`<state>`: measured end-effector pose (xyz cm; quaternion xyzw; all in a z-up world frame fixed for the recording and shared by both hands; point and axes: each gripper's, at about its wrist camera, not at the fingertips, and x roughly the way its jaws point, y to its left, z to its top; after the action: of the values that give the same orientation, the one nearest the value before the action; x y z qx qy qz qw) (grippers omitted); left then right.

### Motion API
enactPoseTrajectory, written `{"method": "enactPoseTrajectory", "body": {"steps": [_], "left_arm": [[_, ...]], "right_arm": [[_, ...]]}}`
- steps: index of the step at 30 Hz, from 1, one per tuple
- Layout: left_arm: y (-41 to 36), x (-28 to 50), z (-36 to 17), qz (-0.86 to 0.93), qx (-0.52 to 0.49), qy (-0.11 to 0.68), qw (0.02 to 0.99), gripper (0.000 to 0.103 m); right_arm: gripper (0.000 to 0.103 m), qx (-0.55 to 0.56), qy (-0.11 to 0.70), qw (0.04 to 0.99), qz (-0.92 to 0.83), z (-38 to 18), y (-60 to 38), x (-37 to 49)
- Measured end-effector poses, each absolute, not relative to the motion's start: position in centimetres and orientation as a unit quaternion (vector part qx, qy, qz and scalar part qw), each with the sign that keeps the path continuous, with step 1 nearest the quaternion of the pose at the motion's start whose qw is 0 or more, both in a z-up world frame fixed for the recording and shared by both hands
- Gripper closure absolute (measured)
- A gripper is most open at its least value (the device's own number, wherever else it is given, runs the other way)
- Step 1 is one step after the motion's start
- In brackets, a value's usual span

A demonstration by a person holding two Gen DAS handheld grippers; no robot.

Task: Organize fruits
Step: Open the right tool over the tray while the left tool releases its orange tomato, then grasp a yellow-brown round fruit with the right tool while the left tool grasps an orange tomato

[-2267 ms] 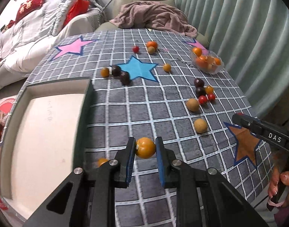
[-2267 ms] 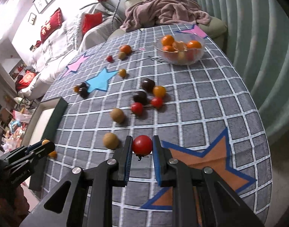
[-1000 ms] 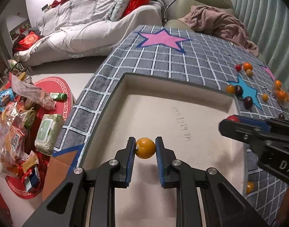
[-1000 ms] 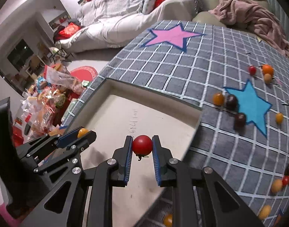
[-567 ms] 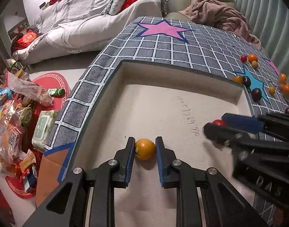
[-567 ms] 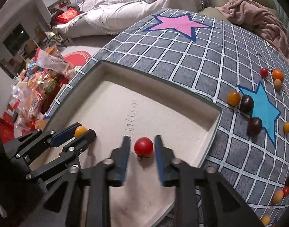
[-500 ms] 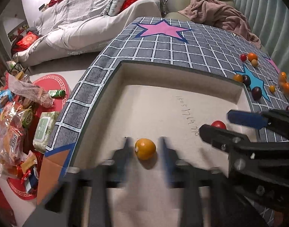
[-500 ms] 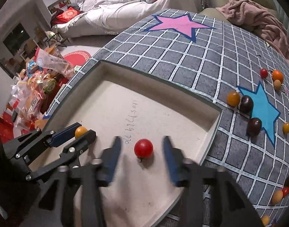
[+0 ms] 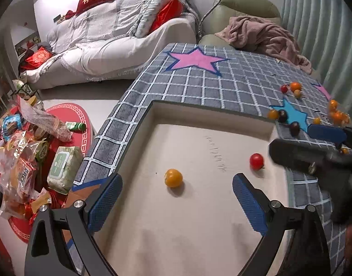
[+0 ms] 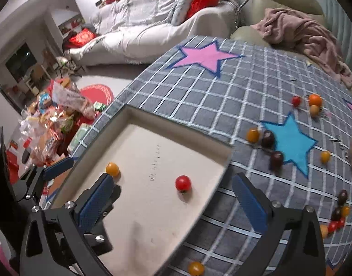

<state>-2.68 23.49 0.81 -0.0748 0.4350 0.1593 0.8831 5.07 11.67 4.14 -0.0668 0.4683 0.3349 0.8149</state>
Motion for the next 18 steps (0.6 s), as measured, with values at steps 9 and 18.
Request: {"method": "enactPoseTrajectory", "body": {"steps": [9,18], "left_arm": [[17.8,-5.0,3.5,0.083,-0.050,0.415,0.905,0.006],[9.5,-6.0,3.3,0.021,0.007,0.421,0.907,0.006]], "right_arm": [[0.000,-0.031,0.457,0.843,0.284,5.6,3.6,4.5],[0.000,-0.002,0.479,0.847,0.231,3.7,-4.5,3.3]]}}
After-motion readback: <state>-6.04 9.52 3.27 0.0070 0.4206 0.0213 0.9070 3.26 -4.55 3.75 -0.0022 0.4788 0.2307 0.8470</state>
